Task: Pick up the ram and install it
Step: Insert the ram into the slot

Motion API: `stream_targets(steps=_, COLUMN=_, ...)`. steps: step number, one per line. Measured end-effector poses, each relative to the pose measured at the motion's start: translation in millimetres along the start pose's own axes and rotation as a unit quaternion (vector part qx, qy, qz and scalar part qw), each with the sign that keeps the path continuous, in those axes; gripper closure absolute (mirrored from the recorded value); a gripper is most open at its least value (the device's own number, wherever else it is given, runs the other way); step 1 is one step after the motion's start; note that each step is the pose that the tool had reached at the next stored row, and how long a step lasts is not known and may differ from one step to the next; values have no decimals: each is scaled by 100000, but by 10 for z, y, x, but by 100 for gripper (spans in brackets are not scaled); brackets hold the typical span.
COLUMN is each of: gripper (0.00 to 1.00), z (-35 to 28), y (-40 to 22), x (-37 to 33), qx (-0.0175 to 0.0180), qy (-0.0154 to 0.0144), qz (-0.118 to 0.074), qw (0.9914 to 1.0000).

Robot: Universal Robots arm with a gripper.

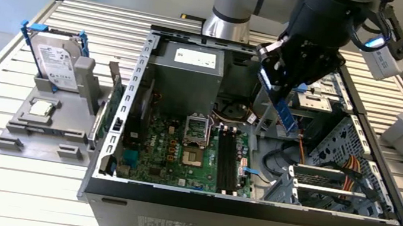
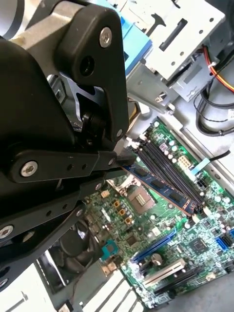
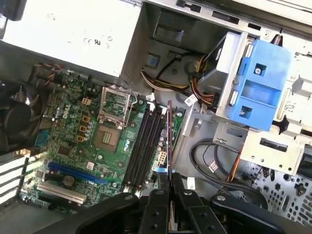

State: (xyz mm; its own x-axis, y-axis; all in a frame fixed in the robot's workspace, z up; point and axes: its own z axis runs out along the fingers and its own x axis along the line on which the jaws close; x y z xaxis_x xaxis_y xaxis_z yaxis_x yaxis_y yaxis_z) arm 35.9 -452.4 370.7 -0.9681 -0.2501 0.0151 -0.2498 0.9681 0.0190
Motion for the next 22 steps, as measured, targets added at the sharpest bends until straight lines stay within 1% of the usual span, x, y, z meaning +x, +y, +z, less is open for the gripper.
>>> stream_targets(steps=4, gripper=100, z=3, y=0, x=0, qx=-34, qy=-42, qz=2316, qw=99973)
stream_targets(steps=8, gripper=100, z=7, y=0, x=0, qx=-69, qy=-83, qz=4365, qw=99905)
stream_targets(steps=11, gripper=100, z=10, y=0, x=0, qx=-90, qy=-110, qz=5840, qw=99829)
stream_targets(steps=15, gripper=100, z=14, y=0, x=0, qx=-117, qy=-145, qz=7648, qw=99707)
stream_targets(steps=19, gripper=100, z=17, y=0, x=0, qx=-135, qy=-170, qz=8992, qw=99595)
stream_targets(steps=22, gripper=100, z=17, y=0, x=0, qx=-138, qy=-172, qz=9098, qw=99585)
